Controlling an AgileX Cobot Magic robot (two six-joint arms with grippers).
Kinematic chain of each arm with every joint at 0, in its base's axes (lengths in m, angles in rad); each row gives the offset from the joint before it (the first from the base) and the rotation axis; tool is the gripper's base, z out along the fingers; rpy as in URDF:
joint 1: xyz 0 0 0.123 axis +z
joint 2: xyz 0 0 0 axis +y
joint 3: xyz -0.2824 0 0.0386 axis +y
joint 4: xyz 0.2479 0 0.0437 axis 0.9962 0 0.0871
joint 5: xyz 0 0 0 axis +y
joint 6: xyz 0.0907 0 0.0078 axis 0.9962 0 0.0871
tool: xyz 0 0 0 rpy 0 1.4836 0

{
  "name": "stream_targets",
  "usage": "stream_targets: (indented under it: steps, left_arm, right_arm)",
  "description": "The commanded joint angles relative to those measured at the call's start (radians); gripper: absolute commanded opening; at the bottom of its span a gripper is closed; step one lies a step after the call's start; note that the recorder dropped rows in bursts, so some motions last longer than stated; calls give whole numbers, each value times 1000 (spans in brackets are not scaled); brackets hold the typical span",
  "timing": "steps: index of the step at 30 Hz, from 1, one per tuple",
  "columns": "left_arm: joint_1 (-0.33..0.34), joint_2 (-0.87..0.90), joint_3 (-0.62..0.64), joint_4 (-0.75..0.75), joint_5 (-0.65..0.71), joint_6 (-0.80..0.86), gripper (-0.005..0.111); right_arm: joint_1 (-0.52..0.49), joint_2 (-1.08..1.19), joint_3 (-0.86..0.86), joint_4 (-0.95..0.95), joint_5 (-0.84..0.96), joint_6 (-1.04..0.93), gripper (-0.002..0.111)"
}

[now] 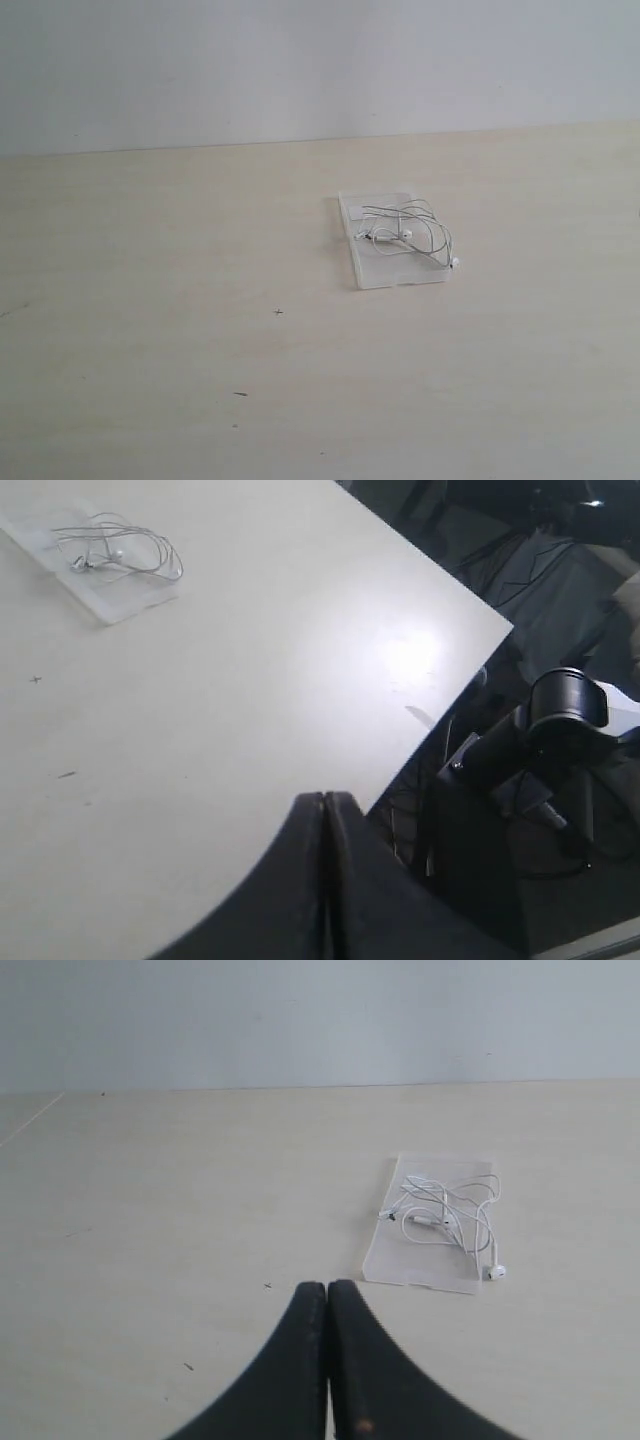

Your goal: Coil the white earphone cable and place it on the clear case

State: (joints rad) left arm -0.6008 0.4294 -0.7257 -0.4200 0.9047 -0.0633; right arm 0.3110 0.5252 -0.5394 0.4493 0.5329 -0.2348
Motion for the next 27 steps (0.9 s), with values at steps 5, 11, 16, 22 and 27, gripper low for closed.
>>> stream_targets:
  steps: [5, 11, 16, 22, 27]
  left_arm:
    - [3, -108, 2, -48, 57, -6, 0]
    - [3, -225, 2, -6, 177, -22, 0]
    - [3, -280, 2, 76, 231, -18, 0]
    - [3, -343, 2, 245, 234, -18, 0]
    - [3, -397, 2, 350, 230, -18, 0]
  right_arm:
    - [-3, -5, 4, -6, 2, -3, 0]
    - [-3, -5, 4, -6, 2, -3, 0]
    - [-3, -5, 4, -6, 2, -3, 0]
    - [-3, -5, 4, -6, 2, -3, 0]
    - [-3, -5, 4, -6, 2, -3, 0]
